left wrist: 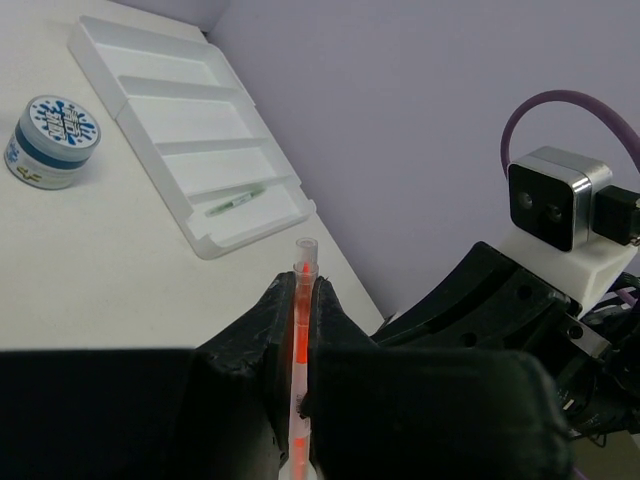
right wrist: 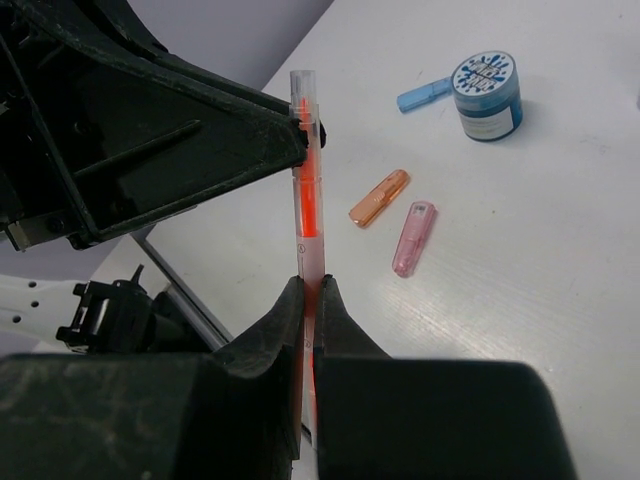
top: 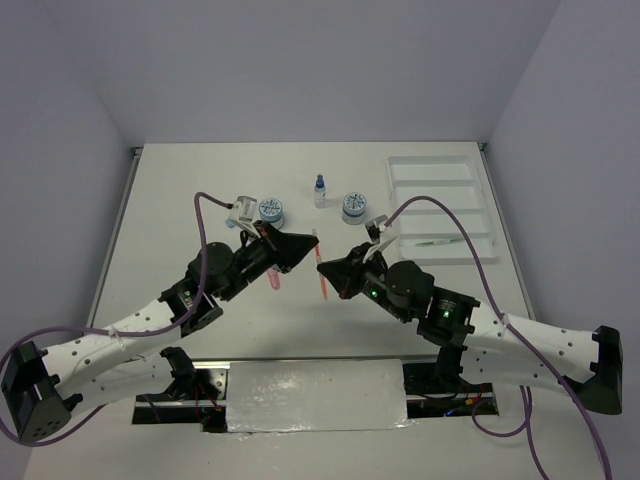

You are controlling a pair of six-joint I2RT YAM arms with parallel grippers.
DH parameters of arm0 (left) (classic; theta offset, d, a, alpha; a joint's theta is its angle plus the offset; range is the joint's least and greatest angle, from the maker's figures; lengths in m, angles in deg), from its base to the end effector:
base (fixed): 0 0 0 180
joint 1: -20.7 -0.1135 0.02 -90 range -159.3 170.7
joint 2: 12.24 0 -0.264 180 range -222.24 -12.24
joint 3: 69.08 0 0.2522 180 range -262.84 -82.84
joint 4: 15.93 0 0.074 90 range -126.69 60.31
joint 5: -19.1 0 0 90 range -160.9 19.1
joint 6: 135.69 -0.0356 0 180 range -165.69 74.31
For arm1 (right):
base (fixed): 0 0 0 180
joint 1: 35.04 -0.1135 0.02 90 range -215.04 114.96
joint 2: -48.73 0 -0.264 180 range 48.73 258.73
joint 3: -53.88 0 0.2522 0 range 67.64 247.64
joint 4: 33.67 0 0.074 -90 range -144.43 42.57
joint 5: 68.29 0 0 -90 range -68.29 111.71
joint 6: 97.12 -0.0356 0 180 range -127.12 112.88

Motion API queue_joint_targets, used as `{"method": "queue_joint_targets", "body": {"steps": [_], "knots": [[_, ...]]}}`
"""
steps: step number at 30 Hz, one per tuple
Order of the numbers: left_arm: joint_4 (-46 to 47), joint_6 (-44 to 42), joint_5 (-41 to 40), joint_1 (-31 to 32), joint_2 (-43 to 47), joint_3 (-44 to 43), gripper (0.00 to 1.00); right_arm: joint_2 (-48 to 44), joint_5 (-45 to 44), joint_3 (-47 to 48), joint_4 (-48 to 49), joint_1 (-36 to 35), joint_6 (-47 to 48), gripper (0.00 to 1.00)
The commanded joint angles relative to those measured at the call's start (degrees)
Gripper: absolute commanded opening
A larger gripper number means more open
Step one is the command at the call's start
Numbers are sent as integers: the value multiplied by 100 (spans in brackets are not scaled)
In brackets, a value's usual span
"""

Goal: Sort the stationery into containers
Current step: Close the pen cap on the pen.

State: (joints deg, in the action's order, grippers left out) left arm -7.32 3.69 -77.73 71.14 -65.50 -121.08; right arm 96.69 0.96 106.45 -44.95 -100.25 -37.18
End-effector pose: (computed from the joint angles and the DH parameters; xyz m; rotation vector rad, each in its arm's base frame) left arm 0.1451 -0.1690 0.3335 -0.0929 1.5862 -1.3183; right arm 0.0958 0.1773 0.3174 -0.2561 1.7511 0.9330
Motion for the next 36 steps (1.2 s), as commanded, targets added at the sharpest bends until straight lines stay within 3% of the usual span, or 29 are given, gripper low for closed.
{"method": "queue_joint_targets", "body": {"steps": [1,5,9,12,15,16,19,29,36], "knots": [[153,-157,551,45,-53,141,0,-7,-368,505,700,122,264,0],[119,-280,788,45,-141,71,0,90,-351,672,1113,175,711,0],[-171,-491,876,45,-19,-61,2,29,220,514,1465,202,1379,0],[-461,-737,920,45,131,-192,13,-164,405,224,1729,202,1494,0],[-655,-878,885,45,263,-254,36,-270,765,127,1800,202,1626,0],[-716,-913,868,45,315,-272,50,-270,853,118,1791,202,1618,0],[-857,-931,710,45,403,-395,60,-253,845,101,1677,202,1504,0],[-770,-1168,736,37,448,-825,57,-173,1003,-22,1773,193,1310,0],[-340,-1168,1095,45,351,-589,27,-147,1310,13,1747,193,1275,0]]}}
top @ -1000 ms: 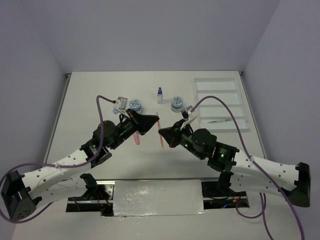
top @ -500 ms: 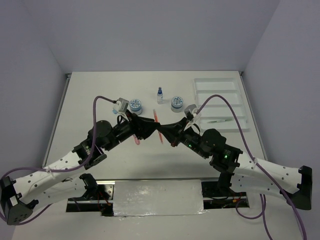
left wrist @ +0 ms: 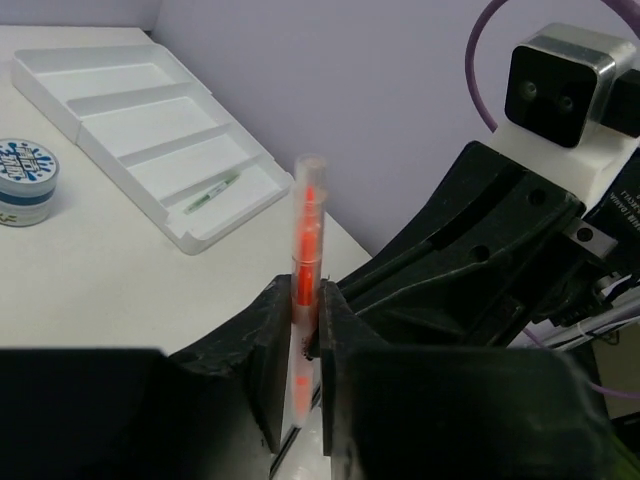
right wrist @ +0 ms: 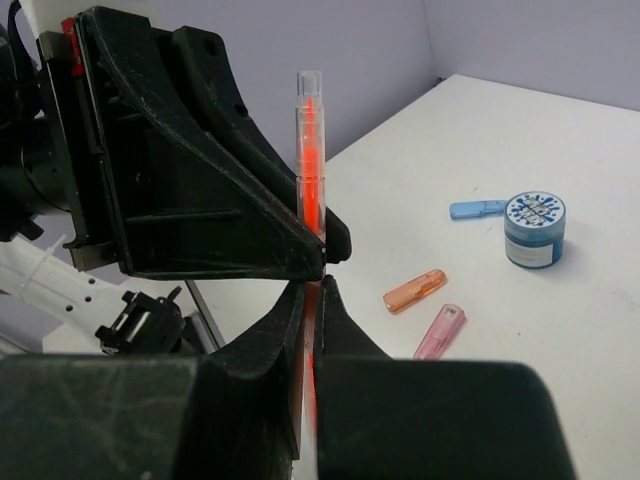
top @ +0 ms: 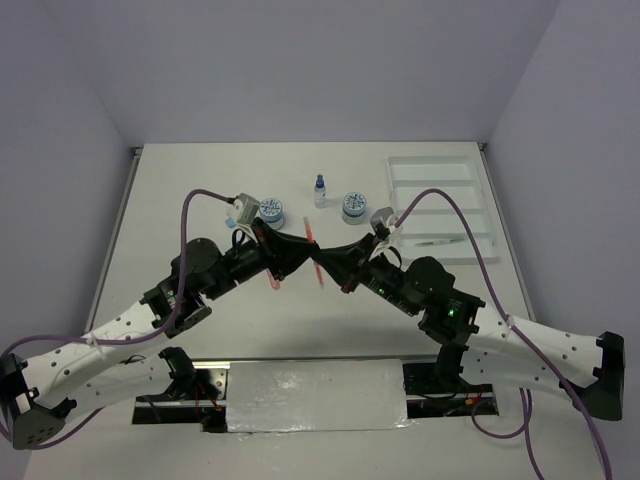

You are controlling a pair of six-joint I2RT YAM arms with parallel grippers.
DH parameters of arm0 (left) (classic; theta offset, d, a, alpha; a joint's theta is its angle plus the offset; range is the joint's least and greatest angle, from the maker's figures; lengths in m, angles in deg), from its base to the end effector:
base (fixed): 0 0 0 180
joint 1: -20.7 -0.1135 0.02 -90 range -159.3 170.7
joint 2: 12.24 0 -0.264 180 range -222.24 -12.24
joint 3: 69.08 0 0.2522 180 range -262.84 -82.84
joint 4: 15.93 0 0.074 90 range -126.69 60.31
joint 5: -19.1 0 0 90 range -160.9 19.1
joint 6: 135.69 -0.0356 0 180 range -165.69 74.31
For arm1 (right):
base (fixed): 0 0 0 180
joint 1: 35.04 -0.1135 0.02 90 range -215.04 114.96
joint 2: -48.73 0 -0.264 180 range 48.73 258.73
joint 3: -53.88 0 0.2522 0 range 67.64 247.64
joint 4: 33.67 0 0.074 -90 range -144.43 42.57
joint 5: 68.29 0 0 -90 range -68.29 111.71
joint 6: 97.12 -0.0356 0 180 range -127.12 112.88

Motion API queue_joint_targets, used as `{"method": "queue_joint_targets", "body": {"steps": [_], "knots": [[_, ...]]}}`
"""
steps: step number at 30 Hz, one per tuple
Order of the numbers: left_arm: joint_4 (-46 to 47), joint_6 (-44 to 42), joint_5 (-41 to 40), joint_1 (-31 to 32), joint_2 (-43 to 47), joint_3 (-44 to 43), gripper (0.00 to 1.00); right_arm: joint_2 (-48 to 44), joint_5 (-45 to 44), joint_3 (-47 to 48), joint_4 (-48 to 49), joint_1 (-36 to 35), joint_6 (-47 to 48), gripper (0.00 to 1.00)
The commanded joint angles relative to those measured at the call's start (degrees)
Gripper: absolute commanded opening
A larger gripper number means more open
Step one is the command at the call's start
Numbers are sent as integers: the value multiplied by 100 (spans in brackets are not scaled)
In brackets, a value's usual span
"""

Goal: Sort the stationery into containers
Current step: Close the pen cap on the pen.

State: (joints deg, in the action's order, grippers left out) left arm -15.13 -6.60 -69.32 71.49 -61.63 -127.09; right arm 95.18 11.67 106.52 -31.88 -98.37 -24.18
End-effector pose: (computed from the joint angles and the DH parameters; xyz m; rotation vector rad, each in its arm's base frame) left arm 0.1292 -0.1599 0.3697 0.1820 1.5306 -1.2992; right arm 0.0939 0.1731 0.3472 -0.4525 1.4470 1.0183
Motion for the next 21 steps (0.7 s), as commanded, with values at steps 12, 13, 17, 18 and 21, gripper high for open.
{"method": "queue_joint_targets", "body": {"steps": [12,13,17,18,21], "knots": [[750,-1078,1326,2,209,452,0,-408,1172,173,-289,5,18,71],[671,-1123,1423,10,236,470,0,-627,1102,199,-498,22,36,77],[591,-1377,1861,2,342,566,0,-893,636,480,-1000,84,141,78],[600,-1395,1950,10,359,584,0,-875,600,655,-1158,93,176,78],[582,-1422,2188,10,377,637,0,-682,468,972,-1379,110,256,76]]}}
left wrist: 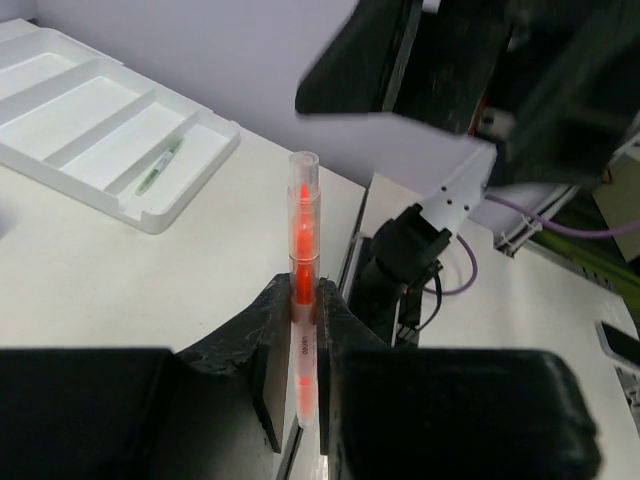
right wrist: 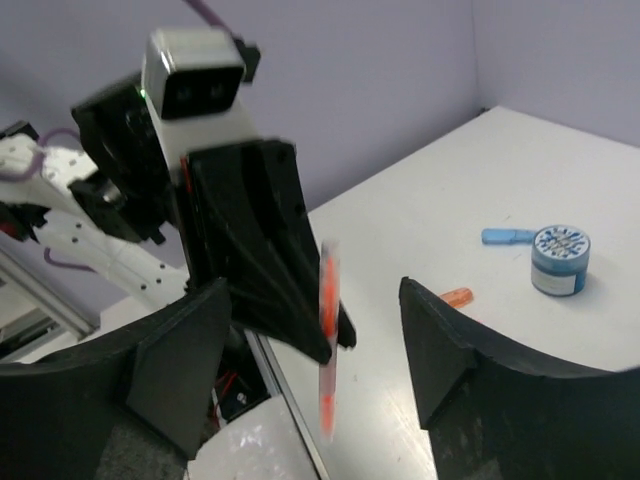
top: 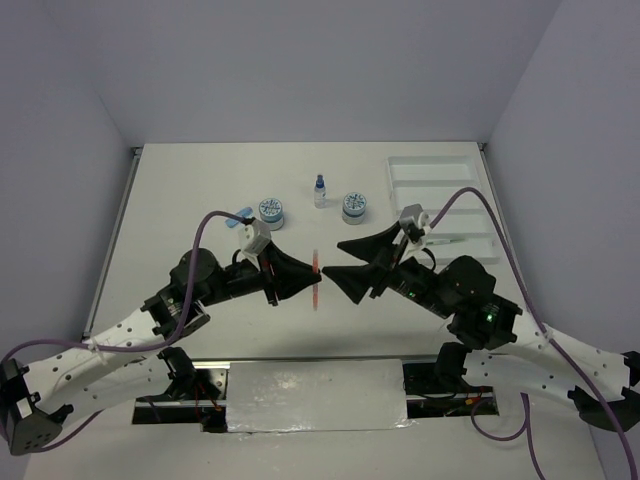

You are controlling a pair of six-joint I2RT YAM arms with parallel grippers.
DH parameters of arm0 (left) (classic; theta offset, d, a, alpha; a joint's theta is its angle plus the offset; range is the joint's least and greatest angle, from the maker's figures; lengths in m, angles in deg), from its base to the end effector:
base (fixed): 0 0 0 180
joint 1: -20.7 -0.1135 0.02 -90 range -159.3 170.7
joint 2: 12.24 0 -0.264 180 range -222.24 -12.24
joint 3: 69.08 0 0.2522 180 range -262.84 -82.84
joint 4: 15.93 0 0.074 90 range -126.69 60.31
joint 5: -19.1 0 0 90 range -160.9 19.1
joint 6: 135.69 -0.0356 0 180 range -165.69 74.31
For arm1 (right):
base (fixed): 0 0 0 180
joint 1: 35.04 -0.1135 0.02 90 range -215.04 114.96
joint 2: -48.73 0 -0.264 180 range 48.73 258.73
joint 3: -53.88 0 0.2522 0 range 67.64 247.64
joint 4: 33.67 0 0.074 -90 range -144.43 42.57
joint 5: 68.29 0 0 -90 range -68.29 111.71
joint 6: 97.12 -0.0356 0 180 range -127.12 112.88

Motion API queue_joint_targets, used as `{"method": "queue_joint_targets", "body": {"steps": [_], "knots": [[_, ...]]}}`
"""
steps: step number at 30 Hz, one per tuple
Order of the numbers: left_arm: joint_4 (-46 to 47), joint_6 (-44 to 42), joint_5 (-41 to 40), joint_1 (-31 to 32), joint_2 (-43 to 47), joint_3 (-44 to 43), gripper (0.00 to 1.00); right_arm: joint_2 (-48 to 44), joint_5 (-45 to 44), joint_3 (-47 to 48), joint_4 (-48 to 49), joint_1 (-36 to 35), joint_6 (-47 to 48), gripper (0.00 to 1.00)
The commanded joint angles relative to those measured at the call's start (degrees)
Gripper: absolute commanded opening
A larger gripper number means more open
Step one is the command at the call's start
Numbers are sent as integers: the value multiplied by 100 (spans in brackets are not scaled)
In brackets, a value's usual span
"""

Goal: Sort the stationery into containers
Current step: Close the pen cap on the pen.

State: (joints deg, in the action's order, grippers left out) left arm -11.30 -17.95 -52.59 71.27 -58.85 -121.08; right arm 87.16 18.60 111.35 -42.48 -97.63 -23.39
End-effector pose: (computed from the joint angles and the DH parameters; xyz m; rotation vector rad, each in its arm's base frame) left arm 0.1158 -0.1584 0.3478 0.5870 1.4320 -1.3340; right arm 0.0751 0.1406 0.3793 -0.5393 1.3832 1.0967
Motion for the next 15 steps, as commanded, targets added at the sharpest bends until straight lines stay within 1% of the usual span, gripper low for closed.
{"method": "queue_joint_targets", "body": {"steps": [1,2,3,6,11,13,14,15], "knots": [[191,-314,568,24,99,44,0,190,-225,560,-363,36,177,73],[191,-331,604,32,82,45,0,260,-216,630,-398,45,177,70],[174,-340,682,32,82,45,0,400,-164,735,-416,45,142,63],[130,-393,797,41,29,45,0,568,38,797,-285,45,81,53],[24,-481,806,41,-24,-8,0,770,206,815,-196,45,-7,52],[15,-489,798,41,-15,-17,0,850,241,798,-179,45,-34,49],[-11,-498,771,41,-15,-26,0,859,267,789,-161,45,-34,45],[-29,-516,728,41,-15,-34,0,885,285,754,-109,36,-60,34]]}}
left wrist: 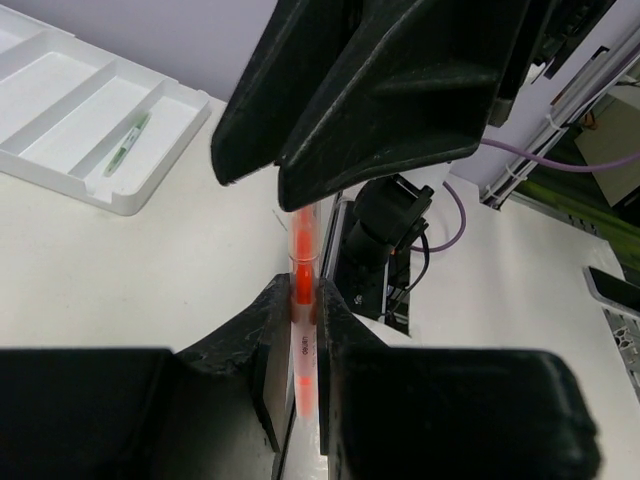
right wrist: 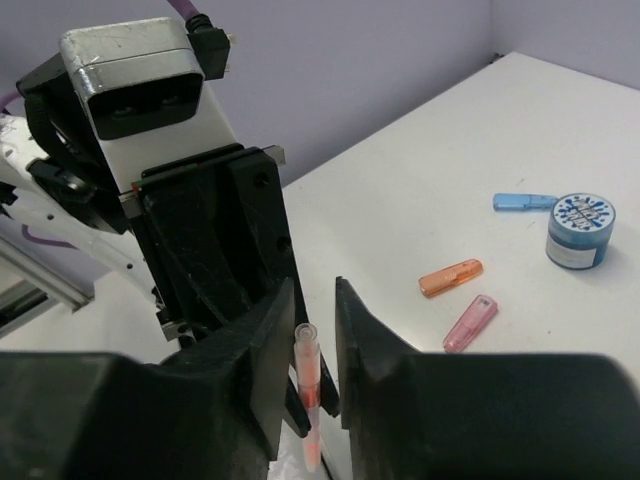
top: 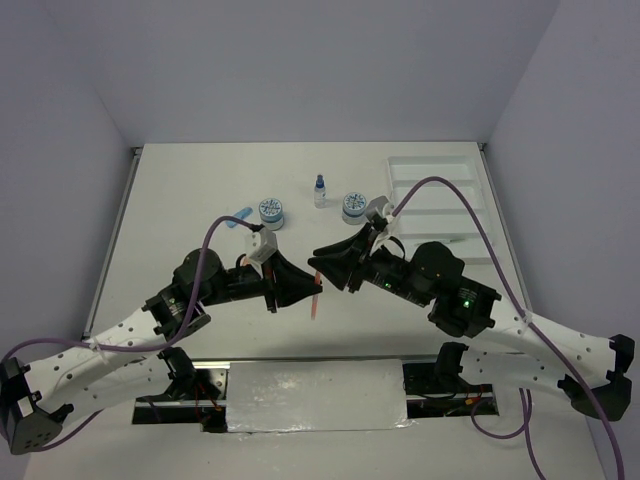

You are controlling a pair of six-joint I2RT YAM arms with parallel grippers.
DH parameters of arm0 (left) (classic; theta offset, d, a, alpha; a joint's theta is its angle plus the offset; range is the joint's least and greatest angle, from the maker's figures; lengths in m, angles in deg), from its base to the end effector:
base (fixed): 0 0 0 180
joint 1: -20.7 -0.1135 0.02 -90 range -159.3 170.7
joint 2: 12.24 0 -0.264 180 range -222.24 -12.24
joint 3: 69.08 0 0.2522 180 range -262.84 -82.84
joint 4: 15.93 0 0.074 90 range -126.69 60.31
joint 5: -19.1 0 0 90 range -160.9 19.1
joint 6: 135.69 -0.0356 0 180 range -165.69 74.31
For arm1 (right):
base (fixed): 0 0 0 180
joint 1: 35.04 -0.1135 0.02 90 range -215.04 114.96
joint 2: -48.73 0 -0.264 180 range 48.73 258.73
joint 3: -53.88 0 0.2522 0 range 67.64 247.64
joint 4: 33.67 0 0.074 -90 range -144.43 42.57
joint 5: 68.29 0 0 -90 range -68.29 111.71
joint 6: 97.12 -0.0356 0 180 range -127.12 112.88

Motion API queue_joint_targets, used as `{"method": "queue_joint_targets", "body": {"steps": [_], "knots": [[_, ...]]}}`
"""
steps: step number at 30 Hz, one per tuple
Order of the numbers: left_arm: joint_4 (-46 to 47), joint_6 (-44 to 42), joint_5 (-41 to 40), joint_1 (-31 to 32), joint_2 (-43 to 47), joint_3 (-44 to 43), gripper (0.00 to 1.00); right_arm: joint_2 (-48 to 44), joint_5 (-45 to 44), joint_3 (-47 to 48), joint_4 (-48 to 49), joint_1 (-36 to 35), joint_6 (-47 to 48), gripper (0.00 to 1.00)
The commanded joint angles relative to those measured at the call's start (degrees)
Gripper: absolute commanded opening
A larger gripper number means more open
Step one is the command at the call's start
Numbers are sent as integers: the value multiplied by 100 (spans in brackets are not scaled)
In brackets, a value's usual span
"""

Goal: Sort the stationery into containers
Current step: Close the pen cap on the pen.

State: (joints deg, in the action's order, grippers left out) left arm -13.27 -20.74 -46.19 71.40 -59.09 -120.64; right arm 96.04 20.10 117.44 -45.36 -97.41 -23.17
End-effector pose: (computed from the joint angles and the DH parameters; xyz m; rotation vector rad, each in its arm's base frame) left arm 0.1128 -0.1613 0.3405 0.7287 1.4383 -1.3622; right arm 0.0901 0.1700 0.3868 -0.6026 1.4702 1.0704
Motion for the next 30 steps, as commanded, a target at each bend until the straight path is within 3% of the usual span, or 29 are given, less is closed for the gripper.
{"method": "queue_joint_targets", "body": {"steps": [1,10,20,30], "knots": [[124,-254,61,28,1,-78,0,6,134,127,198,23,-100,28],[45,-236,-168,19,0,-175,0,94,275,-137,312,32,-293,0],[-482,-544,-457,19,-175,-886,0,7,521,-998,567,14,-636,0],[-280,-535,-818,-33,-18,-983,0,24,662,-1666,909,-3,-934,0]]}}
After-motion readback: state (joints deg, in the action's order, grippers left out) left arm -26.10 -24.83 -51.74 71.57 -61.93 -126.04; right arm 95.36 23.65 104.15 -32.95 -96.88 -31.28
